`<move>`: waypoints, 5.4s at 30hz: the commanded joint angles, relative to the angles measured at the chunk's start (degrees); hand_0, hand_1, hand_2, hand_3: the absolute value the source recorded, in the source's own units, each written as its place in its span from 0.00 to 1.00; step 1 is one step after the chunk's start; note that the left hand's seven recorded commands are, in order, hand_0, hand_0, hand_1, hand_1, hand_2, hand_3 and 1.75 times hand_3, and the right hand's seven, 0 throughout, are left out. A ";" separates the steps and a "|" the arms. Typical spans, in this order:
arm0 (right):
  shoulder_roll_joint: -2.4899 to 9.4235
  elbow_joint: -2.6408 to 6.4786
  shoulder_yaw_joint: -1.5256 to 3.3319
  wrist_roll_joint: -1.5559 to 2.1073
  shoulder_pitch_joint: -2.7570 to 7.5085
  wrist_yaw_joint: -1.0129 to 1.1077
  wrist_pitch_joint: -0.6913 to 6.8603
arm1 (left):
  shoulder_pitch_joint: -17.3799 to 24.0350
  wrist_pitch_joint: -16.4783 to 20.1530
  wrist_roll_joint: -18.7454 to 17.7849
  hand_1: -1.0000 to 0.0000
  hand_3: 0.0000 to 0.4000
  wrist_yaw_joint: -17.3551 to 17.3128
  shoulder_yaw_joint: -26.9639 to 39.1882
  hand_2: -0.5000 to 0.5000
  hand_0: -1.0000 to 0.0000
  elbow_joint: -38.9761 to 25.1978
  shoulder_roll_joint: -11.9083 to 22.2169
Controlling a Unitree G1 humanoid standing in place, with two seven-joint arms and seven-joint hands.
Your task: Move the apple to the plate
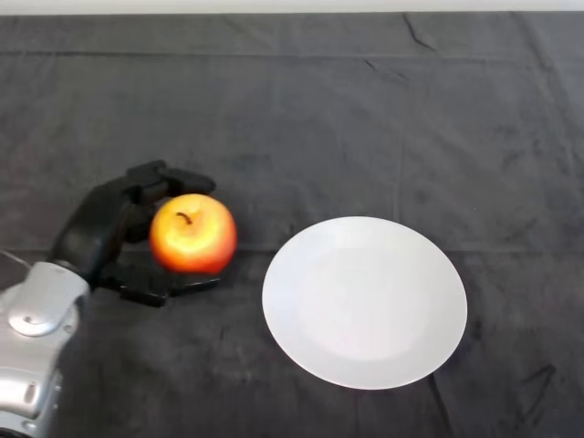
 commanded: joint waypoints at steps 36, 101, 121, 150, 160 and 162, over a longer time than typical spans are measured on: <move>-0.89 -1.70 -0.46 1.21 -0.01 -0.59 0.10 | -7.78 -10.31 2.01 0.20 0.97 9.58 -22.44 0.41 0.03 9.37 -4.13; -0.95 -1.54 -0.41 1.21 -0.07 -0.50 0.07 | -0.51 -16.93 -10.62 1.00 0.00 1.32 4.26 0.50 1.00 5.97 13.89; -1.10 -1.25 -0.42 1.21 -0.18 -0.39 0.13 | -0.35 -25.23 -14.49 1.00 0.00 -0.79 18.62 0.50 1.00 24.08 19.16; -1.46 -0.45 -0.43 1.12 -0.50 -0.04 0.20 | 2.67 -33.72 -19.82 1.00 0.00 -2.99 33.75 0.50 1.00 47.21 26.00; -1.55 -0.21 -0.43 1.07 -0.59 0.08 0.20 | 0.97 -32.85 -18.33 1.00 0.00 1.81 34.36 0.50 1.00 50.21 25.79; -1.56 -0.17 -0.43 1.06 -0.61 0.10 0.20 | 0.57 -32.65 -17.96 1.00 0.00 2.54 34.27 0.50 1.00 50.29 25.73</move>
